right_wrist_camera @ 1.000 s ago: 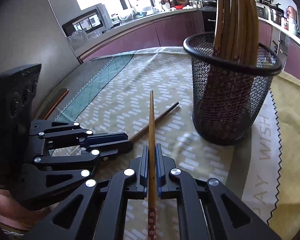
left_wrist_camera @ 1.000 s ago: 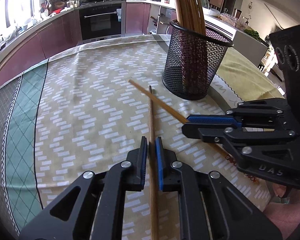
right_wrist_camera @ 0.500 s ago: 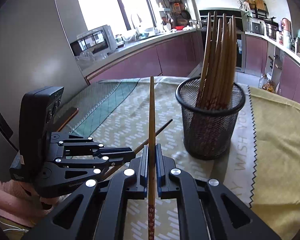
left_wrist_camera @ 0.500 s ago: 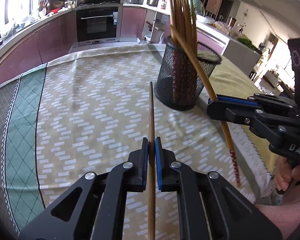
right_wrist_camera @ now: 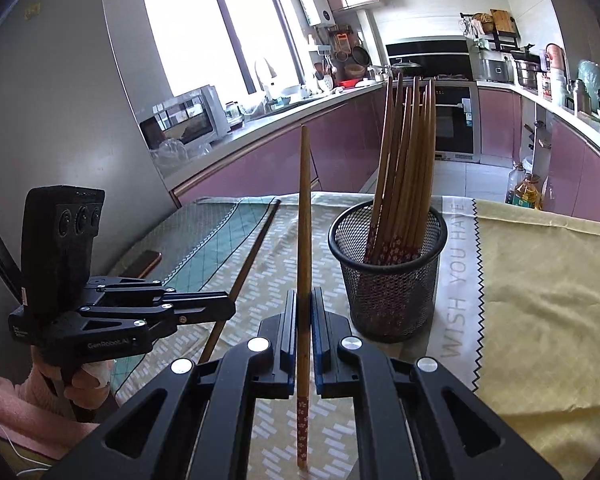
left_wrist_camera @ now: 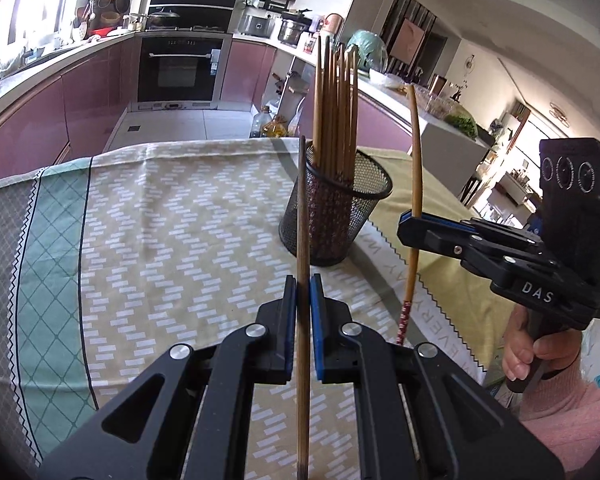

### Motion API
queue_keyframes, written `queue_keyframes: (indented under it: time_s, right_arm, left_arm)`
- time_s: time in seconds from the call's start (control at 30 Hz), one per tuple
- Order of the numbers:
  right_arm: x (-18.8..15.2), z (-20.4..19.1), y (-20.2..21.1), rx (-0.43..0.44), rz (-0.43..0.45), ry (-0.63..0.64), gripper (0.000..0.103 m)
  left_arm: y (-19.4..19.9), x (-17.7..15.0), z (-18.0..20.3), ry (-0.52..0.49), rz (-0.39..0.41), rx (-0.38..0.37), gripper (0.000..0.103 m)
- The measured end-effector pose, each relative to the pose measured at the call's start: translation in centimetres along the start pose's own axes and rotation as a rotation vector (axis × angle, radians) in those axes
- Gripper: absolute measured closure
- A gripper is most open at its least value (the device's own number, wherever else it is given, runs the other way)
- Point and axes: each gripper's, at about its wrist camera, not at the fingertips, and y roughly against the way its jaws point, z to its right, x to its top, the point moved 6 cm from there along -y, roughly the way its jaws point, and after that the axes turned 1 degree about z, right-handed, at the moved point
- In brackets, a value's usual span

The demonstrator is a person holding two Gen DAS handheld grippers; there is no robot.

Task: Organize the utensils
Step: 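Lift the left gripper's chopstick upright while the right gripper raises its chopstick upright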

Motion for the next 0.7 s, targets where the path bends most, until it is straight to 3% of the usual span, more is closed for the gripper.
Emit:
queue_keyframes:
  time_s: [0.2,0.47,0.7]
  right_arm:
    - [0.1,-0.4,-0.5,0.015,-0.01,0.009,0.097]
    - [-1.3,-0.7,-3.7,0.049,-0.129,-0.008,0.097]
    - [-1.4,-2.1,-3.4,0.067,-0.121,0.049,0.097]
  left_arm:
    - [1.1,0.3,0.7,-0.007,0.029,-0.038,0.095]
    - [1.5,-0.1,2.1,-0.046,0.03,-0.085,0.095]
    - [0.0,-1.3,3.3,-0.096,-0.029,-0.092,0.095]
